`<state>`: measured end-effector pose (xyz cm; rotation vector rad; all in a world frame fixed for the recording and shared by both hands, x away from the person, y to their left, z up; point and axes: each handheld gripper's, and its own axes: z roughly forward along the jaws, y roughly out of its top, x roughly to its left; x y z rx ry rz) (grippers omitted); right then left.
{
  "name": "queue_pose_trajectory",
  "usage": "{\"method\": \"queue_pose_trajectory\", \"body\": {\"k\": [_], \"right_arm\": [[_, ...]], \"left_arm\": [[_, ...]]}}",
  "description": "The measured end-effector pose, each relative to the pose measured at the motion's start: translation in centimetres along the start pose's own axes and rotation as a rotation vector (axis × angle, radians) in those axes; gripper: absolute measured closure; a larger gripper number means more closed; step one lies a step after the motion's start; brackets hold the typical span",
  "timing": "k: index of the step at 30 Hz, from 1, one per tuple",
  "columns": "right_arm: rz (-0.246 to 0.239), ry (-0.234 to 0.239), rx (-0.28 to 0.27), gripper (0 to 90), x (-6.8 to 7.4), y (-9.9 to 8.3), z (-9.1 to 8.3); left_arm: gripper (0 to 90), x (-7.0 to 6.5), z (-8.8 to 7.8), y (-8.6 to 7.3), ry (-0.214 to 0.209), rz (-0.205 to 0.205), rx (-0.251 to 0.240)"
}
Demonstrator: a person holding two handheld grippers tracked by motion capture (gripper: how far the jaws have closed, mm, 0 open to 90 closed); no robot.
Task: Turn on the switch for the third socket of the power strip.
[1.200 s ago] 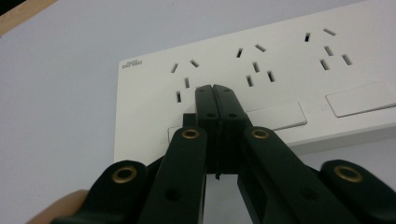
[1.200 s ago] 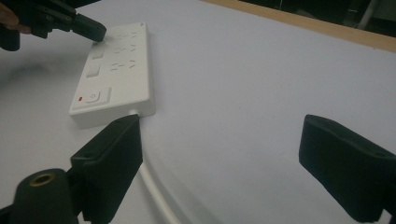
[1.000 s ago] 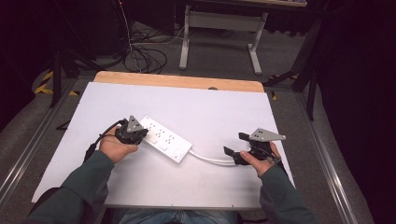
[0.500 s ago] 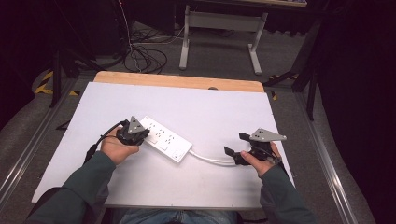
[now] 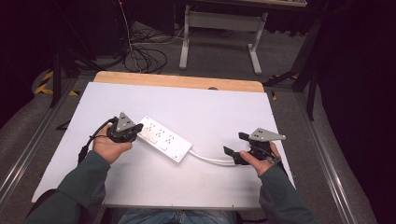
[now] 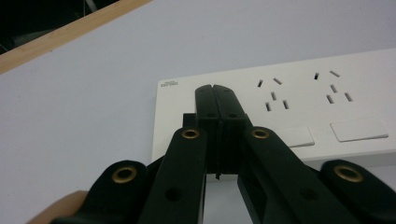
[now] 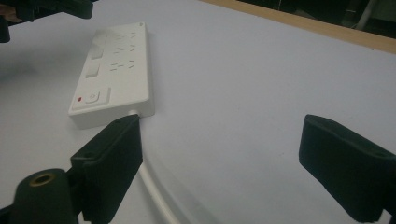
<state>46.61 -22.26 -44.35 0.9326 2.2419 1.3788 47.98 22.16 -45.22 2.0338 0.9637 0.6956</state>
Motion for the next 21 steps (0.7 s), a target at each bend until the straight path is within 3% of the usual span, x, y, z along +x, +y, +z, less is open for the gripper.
{"method": "queue_pose_trajectory", "body": {"k": [8,17,21], "right_arm": [[-0.005,0.003,0.004,14.0,0.0,0.0,0.2],[-0.003,0.003,0.002,14.0,0.0,0.1,0.2],[-0.005,0.002,0.004,14.0,0.1,0.1,0.2]], "left_arm": [[90.0,0.3,-0.9,0.2,0.011,-0.018,-0.042],[90.0,1.0,-2.8,0.2,0.025,-0.083,-0.122],[90.0,0.9,-3.1,0.3,0.026,-0.083,-0.14]]}}
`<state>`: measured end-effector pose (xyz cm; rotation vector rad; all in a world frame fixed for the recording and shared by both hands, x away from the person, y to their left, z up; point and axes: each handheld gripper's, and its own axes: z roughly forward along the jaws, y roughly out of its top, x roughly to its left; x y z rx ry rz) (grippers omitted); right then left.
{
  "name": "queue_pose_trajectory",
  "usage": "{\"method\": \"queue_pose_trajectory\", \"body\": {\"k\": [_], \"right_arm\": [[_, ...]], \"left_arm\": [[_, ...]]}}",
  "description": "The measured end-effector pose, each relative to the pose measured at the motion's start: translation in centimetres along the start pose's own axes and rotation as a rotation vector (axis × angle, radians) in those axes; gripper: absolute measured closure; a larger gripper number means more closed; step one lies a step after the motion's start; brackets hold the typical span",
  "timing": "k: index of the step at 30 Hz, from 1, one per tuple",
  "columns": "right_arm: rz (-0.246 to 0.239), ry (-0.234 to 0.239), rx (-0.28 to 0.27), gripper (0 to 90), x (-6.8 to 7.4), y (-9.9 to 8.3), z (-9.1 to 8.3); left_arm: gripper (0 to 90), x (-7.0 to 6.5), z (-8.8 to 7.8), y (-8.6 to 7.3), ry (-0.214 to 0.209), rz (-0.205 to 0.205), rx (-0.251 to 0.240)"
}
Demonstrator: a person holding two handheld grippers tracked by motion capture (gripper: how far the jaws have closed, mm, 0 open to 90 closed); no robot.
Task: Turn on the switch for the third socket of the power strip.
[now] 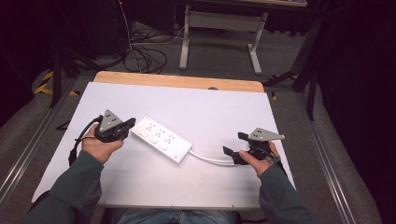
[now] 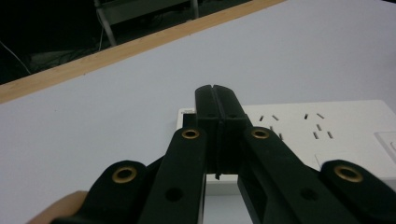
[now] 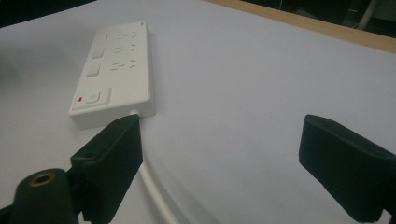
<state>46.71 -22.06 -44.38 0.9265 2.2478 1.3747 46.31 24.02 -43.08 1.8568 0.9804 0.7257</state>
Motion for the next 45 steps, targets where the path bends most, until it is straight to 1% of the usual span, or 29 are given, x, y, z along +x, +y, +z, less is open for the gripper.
{"method": "queue_pose_trajectory", "body": {"k": [3,7,11,15,21,25,27,31,39,42,45], "right_arm": [[0.005,0.001,-0.001,14.0,0.0,0.0,0.0],[0.005,0.001,0.0,14.0,0.0,0.0,0.0],[0.005,0.001,-0.001,14.0,0.0,0.0,0.0],[0.003,0.002,0.0,14.0,0.0,0.0,0.1],[0.006,0.002,-0.001,14.0,0.0,0.0,0.0],[0.003,0.002,-0.001,14.0,0.0,0.0,0.0],[0.005,0.002,0.0,14.0,0.0,0.0,0.0],[0.006,0.003,0.0,14.0,0.0,0.0,0.1],[0.003,0.003,0.002,14.0,0.0,0.0,0.1],[0.003,0.004,0.003,14.0,0.0,0.0,0.1],[0.002,0.006,0.001,14.0,0.0,0.0,0.2]], "left_arm": [[90.0,0.0,-0.1,0.0,0.004,0.005,-0.003],[90.0,0.1,-0.6,0.1,0.007,-0.015,-0.022],[90.0,0.6,-1.2,0.0,0.023,-0.029,-0.038],[90.0,0.9,-1.8,-0.1,0.031,-0.049,-0.052],[90.0,1.1,-2.7,-0.2,0.046,-0.054,-0.07],[90.0,1.2,-3.5,-0.4,0.051,-0.067,-0.09],[89.8,1.3,-4.0,-0.6,0.048,-0.081,-0.091],[89.0,1.5,-5.1,-0.9,0.059,-0.101,-0.11],[86.8,2.3,-6.9,-1.7,0.093,-0.14,-0.129],[85.8,2.7,-7.4,-1.9,0.1,-0.147,-0.132],[84.0,2.9,-7.6,-2.1,0.108,-0.164,-0.133]]}}
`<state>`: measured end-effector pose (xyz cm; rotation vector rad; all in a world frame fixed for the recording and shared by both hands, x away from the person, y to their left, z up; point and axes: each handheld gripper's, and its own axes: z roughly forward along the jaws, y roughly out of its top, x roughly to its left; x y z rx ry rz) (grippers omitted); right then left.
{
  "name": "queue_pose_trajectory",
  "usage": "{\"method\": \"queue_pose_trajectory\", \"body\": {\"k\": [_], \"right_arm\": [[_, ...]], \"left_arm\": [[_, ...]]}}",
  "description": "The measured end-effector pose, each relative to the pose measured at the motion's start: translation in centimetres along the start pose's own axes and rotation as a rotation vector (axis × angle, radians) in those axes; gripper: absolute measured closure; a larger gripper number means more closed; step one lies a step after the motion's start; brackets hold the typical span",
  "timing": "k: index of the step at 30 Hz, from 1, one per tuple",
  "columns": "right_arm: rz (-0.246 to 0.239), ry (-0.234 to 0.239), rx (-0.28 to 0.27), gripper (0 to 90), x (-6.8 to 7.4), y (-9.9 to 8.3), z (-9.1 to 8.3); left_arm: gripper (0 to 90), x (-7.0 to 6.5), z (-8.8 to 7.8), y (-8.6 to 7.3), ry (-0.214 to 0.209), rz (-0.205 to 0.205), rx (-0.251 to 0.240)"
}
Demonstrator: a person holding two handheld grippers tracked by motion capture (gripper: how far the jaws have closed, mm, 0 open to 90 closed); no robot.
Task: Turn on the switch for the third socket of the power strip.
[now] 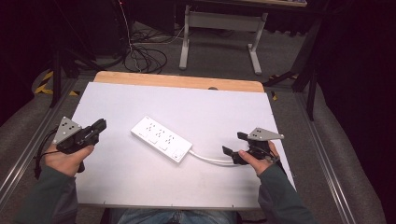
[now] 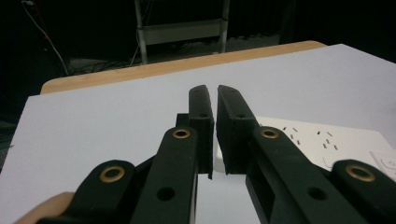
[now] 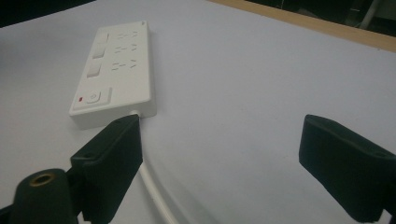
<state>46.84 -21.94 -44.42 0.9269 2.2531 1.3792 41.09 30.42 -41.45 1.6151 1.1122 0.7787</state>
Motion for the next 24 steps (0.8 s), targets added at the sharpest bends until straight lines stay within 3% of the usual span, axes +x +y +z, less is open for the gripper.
{"method": "queue_pose_trajectory", "body": {"k": [11,24], "right_arm": [[0.0,-0.002,0.0,14.0,0.0,0.0,0.0],[0.0,-0.001,0.001,14.0,0.0,0.0,0.0]], "left_arm": [[77.6,0.8,-0.8,-0.2,0.024,-0.025,-0.008],[59.2,1.3,-1.3,-0.6,0.03,-0.05,-0.005]]}}
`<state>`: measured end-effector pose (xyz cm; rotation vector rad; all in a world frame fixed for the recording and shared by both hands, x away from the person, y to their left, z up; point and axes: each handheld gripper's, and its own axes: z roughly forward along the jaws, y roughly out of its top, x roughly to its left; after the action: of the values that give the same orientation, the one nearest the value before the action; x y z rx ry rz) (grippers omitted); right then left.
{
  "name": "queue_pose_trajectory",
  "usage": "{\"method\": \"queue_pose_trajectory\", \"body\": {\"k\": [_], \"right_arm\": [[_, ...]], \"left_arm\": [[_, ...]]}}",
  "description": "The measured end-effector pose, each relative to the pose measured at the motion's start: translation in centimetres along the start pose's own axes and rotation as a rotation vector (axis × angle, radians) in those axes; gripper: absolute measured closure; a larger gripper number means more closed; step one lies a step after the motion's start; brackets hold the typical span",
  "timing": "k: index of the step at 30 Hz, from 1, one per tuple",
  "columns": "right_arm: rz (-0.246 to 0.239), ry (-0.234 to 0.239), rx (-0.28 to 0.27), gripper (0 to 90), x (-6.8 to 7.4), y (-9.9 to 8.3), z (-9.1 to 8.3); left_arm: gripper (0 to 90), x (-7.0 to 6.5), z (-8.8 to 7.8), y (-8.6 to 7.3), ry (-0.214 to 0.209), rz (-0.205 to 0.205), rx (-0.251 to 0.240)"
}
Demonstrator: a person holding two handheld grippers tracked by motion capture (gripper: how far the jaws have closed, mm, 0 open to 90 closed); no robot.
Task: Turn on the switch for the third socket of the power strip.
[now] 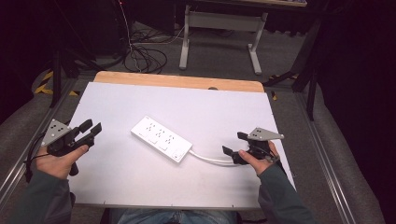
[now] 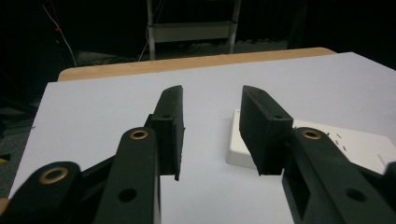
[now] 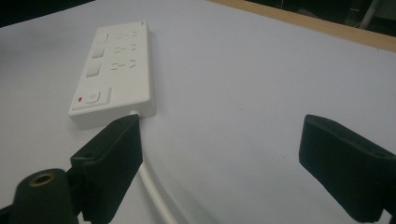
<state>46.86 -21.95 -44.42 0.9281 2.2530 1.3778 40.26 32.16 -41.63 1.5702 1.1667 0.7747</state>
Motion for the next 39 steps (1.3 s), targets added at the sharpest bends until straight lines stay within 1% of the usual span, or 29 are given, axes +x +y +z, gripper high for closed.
{"method": "queue_pose_trajectory", "body": {"k": [5,9,11,16,17,23,25,26,29,34,36,39], "right_arm": [[0.0,0.0,0.0,14.0,-0.02,0.0,0.03],[0.001,0.001,0.0,14.0,-0.03,0.0,0.03],[0.002,0.001,0.0,14.0,-0.04,0.0,0.05],[-0.003,0.0,0.003,14.0,-0.05,-0.01,0.09],[0.003,0.001,0.002,14.0,-0.01,0.0,0.07],[0.001,0.0,0.0,14.0,-0.06,-0.01,0.05],[0.001,0.0,0.0,14.0,-0.04,0.0,0.05],[0.001,0.0,0.0,14.0,-0.04,0.0,0.05],[0.001,0.001,0.001,14.0,-0.04,-0.01,0.05],[0.002,0.002,0.004,14.0,-0.04,-0.03,0.11],[-0.002,0.002,0.004,14.0,-0.08,-0.04,0.1],[0.003,0.002,0.002,14.0,-0.07,-0.02,0.09]], "left_arm": [[48.7,0.25,-0.18,-0.05,0.009,-0.012,0.004],[42.3,0.28,-0.18,-0.04,0.015,-0.021,0.004],[39.9,0.31,-0.18,0.0,0.016,-0.018,0.006],[34.4,0.37,-0.13,0.0,0.013,-0.028,0.01],[33.3,0.35,-0.13,0.01,0.014,-0.029,0.008],[22.4,0.34,-0.11,0.05,0.023,-0.042,0.01],[22.2,0.41,-0.1,0.07,0.015,-0.045,0.013],[21.6,0.38,-0.12,0.08,0.019,-0.044,0.016],[17.2,0.26,-0.08,0.1,0.025,-0.045,0.008],[7.0,0.2,-0.02,0.12,0.007,-0.052,0.01],[5.3,0.16,-0.01,0.14,0.0,-0.05,0.011],[3.6,0.2,0.0,0.15,0.003,-0.049,0.01]]}}
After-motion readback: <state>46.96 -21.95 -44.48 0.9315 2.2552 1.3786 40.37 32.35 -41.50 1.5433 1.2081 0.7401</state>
